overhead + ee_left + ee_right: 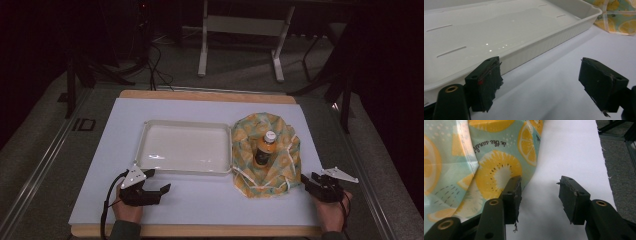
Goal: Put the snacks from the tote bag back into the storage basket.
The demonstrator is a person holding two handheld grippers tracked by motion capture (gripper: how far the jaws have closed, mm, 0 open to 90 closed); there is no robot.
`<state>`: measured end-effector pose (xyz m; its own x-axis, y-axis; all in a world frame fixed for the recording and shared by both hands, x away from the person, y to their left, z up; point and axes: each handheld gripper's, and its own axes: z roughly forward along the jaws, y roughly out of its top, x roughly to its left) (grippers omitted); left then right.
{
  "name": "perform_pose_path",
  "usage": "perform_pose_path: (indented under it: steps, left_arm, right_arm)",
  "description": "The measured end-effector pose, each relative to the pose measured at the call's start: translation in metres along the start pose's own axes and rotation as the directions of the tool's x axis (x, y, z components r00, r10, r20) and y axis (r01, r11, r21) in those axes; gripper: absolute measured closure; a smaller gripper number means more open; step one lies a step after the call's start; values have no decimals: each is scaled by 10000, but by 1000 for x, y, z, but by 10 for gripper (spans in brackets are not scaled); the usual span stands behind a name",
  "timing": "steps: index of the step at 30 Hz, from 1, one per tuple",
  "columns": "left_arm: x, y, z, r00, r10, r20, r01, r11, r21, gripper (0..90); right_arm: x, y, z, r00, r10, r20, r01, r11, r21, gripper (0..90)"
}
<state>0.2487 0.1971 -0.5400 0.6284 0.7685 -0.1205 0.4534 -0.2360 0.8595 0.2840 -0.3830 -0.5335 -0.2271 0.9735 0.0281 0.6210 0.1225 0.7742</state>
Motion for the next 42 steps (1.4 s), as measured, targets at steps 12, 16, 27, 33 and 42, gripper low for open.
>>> perform_pose_path:
  steps: [12, 16, 27, 33, 42]
  left_arm:
    - [0, 0, 0, 10000, 15, -40, -15, 10000, 1, 193]
    - [-1, 0, 1, 10000, 33, -34, -33, 10000, 18, 193]
    - [-2, 0, 1, 9998, 130, -150, -128, 9999, 99, 193]
    - [-2, 1, 2, 9998, 168, -134, -166, 9998, 149, 193]
    - [-3, 1, 3, 9996, 221, -196, -216, 9994, 262, 193]
  right_arm:
    - [-1, 1, -2, 9999, -29, -170, 30, 10000, 44, 535]
    - [-6, 5, -6, 9992, 126, -386, -124, 9999, 41, 527]
    - [1, 17, -8, 9929, -507, -1079, 555, 9976, 420, 543]
    - [4, 23, -8, 9895, -851, -1168, 940, 9929, 731, 570]
    - [4, 30, -15, 9810, -1482, -1256, 1605, 9825, 949, 574]
